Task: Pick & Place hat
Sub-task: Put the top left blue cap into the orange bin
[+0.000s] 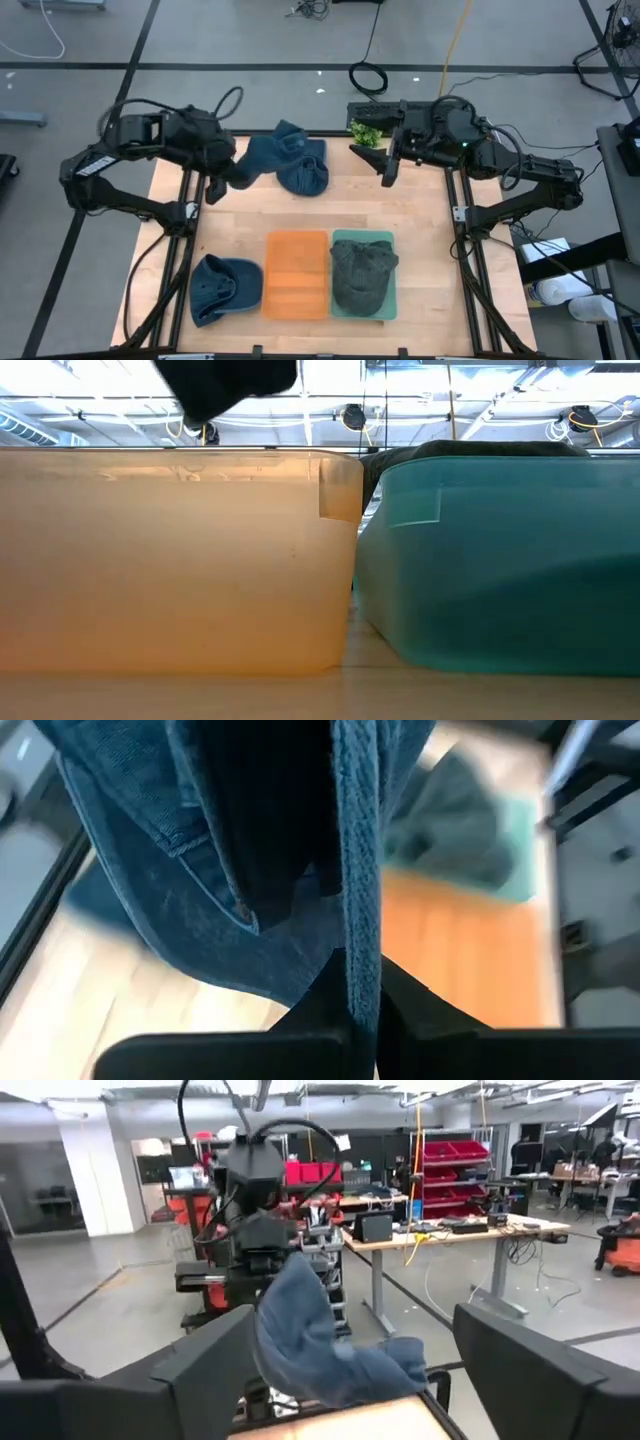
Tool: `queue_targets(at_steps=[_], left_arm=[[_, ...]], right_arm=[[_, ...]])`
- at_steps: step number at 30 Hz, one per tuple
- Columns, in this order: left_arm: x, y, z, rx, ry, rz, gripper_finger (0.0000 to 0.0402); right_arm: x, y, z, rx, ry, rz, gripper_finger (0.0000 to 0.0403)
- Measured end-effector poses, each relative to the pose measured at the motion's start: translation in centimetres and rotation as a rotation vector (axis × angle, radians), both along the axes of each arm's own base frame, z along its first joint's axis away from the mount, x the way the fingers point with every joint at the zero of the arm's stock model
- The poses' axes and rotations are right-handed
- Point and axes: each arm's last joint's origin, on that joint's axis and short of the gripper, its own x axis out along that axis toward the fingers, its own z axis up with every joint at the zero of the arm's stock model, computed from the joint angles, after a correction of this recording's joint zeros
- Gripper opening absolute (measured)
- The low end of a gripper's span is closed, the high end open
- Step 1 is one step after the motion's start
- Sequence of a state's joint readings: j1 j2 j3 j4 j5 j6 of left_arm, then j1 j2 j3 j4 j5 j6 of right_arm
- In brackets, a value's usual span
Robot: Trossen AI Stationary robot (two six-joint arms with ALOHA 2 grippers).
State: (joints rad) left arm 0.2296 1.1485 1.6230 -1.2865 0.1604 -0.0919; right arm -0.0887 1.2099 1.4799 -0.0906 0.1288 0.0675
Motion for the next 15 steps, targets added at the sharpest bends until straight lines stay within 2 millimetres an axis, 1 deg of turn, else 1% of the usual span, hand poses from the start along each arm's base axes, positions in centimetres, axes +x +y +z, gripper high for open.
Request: queue_targets(at_steps=[4,8,10,15], left_arm=[[0.0,-0.4,1.4,0.020,-0.170,-0.073,0.0010],[0.3,-0.5,2.7,0.015,-0.321,-0.136,0.0010],[0.5,-0.7,3.3,-0.001,-0.391,-0.186,0.0010],[1.2,-0.9,4.6,-0.024,-0.553,-0.310,0.0010]], right_arm=[[-1.1,0.3,0.7,-0.037,-0.030,0.031,0.0353],[-2.4,0.6,1.5,-0.109,-0.054,0.032,0.0358],[-3.1,0.8,2.0,-0.146,-0.062,0.067,0.0358],[-4.3,0.8,4.6,-0.210,-0.029,0.079,0.0358]])
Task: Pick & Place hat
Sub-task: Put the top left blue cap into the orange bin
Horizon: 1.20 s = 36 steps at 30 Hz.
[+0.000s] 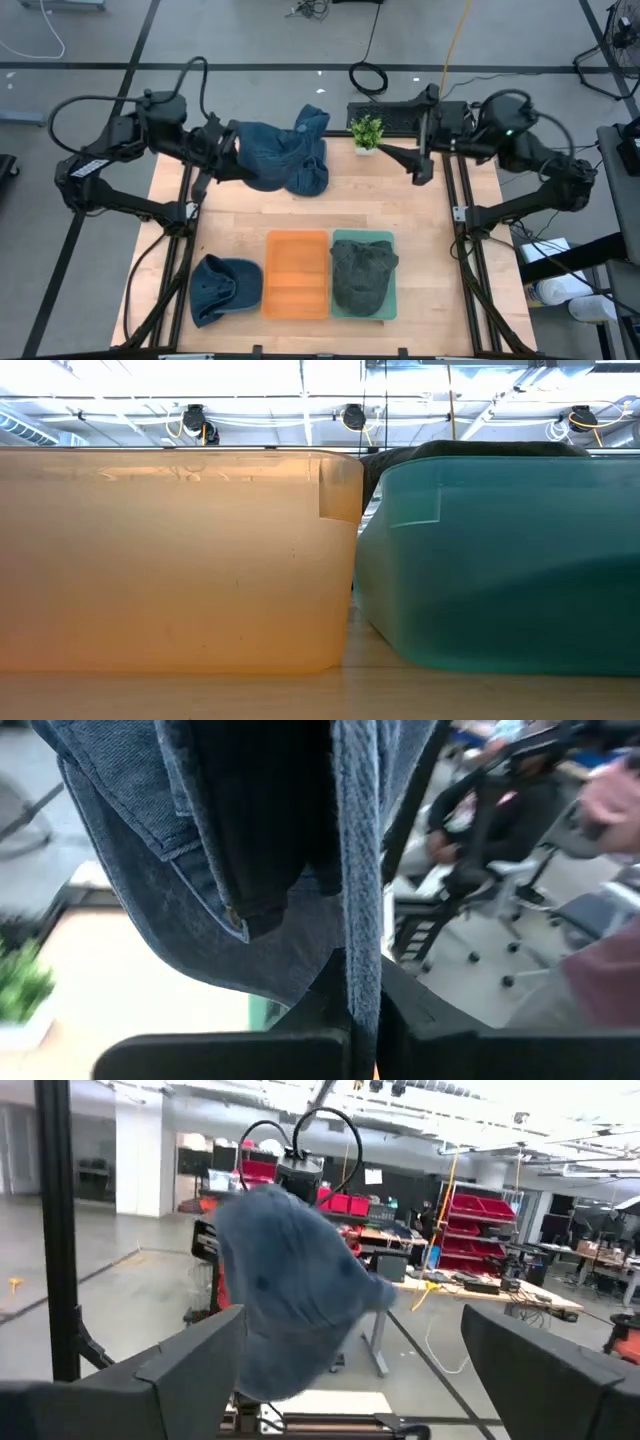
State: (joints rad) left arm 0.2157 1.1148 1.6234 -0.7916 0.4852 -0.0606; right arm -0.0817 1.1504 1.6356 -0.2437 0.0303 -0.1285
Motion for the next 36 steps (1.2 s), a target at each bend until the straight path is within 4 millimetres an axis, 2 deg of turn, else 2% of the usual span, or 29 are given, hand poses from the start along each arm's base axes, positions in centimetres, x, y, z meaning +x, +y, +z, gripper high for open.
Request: queue_targets(at_steps=[6,12,19,26,32,36], left_arm=[[1.7,0.4,0.4,-0.002,-0.075,-0.054,0.0010],[5.1,1.4,-1.7,-0.046,0.040,-0.078,0.0010],[8.9,2.3,-4.1,-0.086,0.129,-0.116,0.0010],[11.4,2.9,-6.2,-0.125,0.206,-0.126,0.0010],[12.1,3.0,-6.8,-0.143,0.230,-0.130,0.0010],[12.1,3.0,-6.7,-0.148,0.229,-0.129,0.0010]], right_arm=[[-0.5,-0.8,3.0,0.006,0.115,-0.034,0.0359],[0.5,-1.0,3.4,0.085,0.265,0.081,0.0359],[2.3,-0.8,1.6,0.165,0.436,0.202,0.0359],[3.5,-0.8,-0.3,0.258,0.591,0.266,0.0359],[4.7,-0.8,-1.7,0.291,0.688,0.292,0.0350],[4.9,-0.9,-2.0,0.270,0.718,0.296,0.0309]])
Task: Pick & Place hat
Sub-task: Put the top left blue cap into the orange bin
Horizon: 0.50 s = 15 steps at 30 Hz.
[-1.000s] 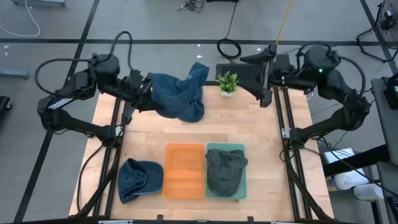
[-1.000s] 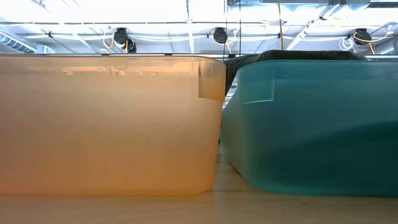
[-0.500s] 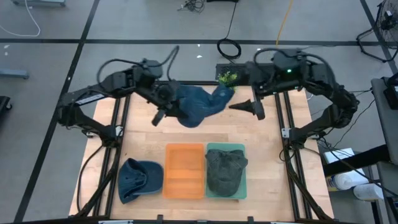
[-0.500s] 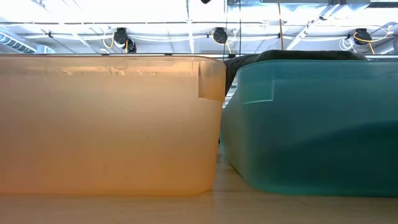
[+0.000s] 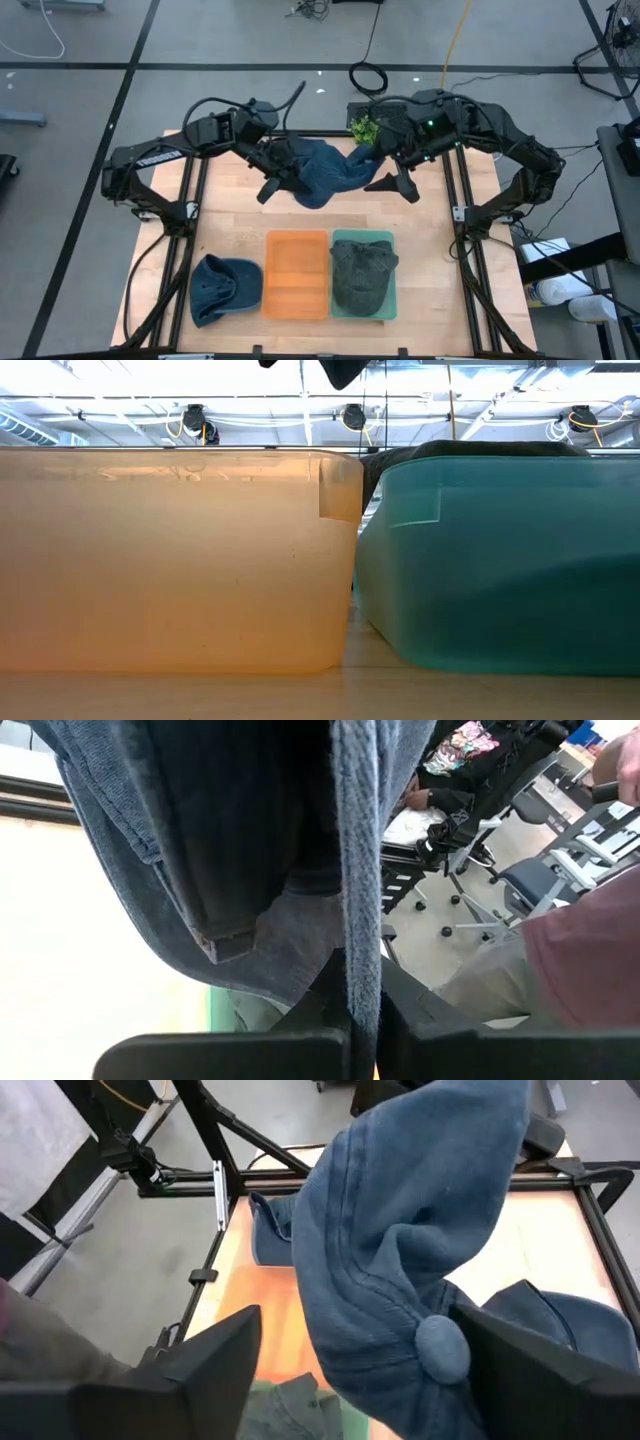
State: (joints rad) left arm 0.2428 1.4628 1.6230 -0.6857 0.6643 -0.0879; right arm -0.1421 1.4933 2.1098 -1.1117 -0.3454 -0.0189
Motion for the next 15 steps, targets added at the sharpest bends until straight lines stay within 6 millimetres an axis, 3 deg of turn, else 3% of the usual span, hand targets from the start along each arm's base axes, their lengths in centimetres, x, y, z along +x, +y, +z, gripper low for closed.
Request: queue_targets(at_steps=[6,13,15], left_arm=[[-0.21,-0.05,0.21,-0.002,-0.006,0.001,0.0009],[-0.19,-0.05,0.21,-0.008,-0.004,0.005,0.0012],[-0.16,0.00,0.27,-0.016,-0.007,0.010,0.0023]], right_arm=[[0.06,-0.01,0.10,-0.017,-0.016,0.009,0.0198],[0.07,-0.01,0.12,-0.028,-0.021,0.015,0.0025],[0.08,-0.02,0.13,-0.041,-0.025,0.018,0.0013]])
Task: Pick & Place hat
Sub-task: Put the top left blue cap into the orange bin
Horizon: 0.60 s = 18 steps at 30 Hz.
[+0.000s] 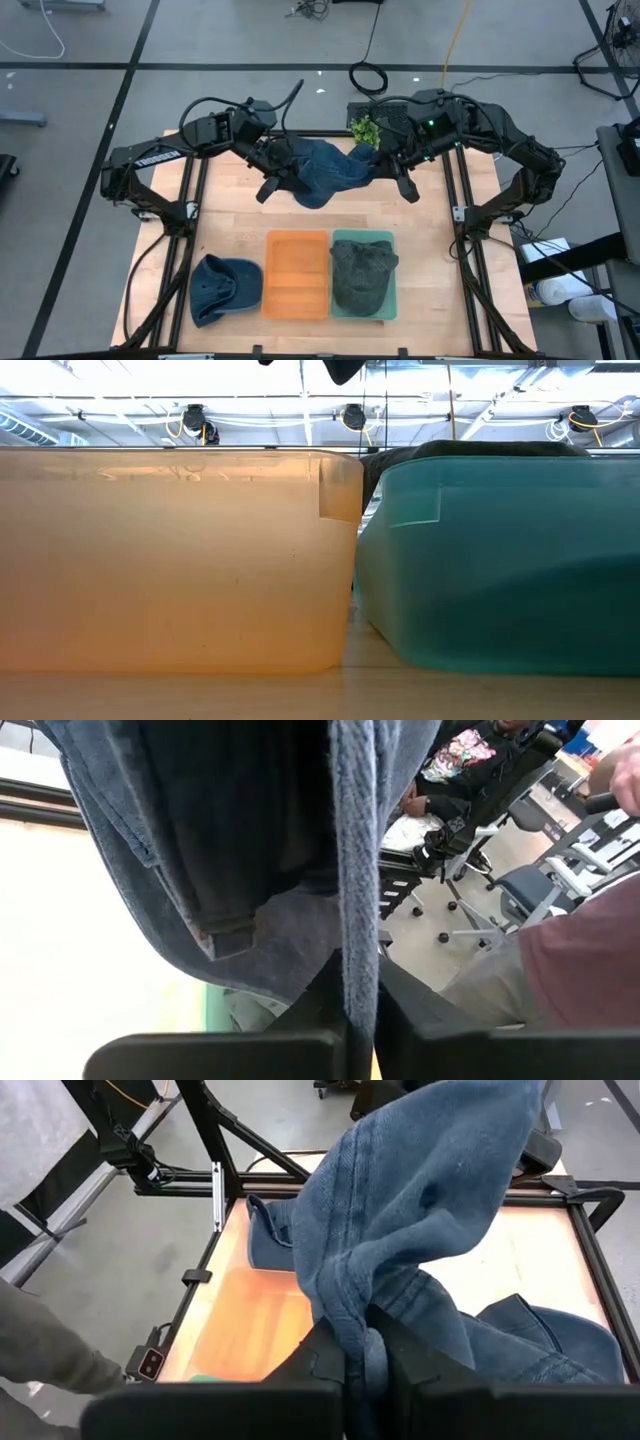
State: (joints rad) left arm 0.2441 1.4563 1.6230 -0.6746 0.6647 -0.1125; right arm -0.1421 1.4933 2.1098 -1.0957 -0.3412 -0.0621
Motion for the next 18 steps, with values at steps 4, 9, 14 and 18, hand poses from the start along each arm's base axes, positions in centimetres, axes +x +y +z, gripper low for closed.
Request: queue_targets(at_steps=[4,9,14,18], left_arm=[[-0.1,0.6,0.0,-0.041,0.024,0.037,0.0047],[-1.2,1.7,0.4,-0.116,0.035,0.049,0.0078],[-3.5,2.3,2.0,-0.152,-0.010,0.054,0.0114],[-5.4,2.5,3.6,-0.120,-0.093,0.095,0.0156]], right_arm=[[0.0,0.0,0.0,-0.007,-0.006,0.003,0.0007],[-0.6,0.1,0.3,-0.010,-0.017,0.006,0.0006],[-1.0,0.2,0.0,-0.003,0.033,0.006,0.0006],[-1.0,0.1,0.1,0.001,0.022,0.004,0.0005]])
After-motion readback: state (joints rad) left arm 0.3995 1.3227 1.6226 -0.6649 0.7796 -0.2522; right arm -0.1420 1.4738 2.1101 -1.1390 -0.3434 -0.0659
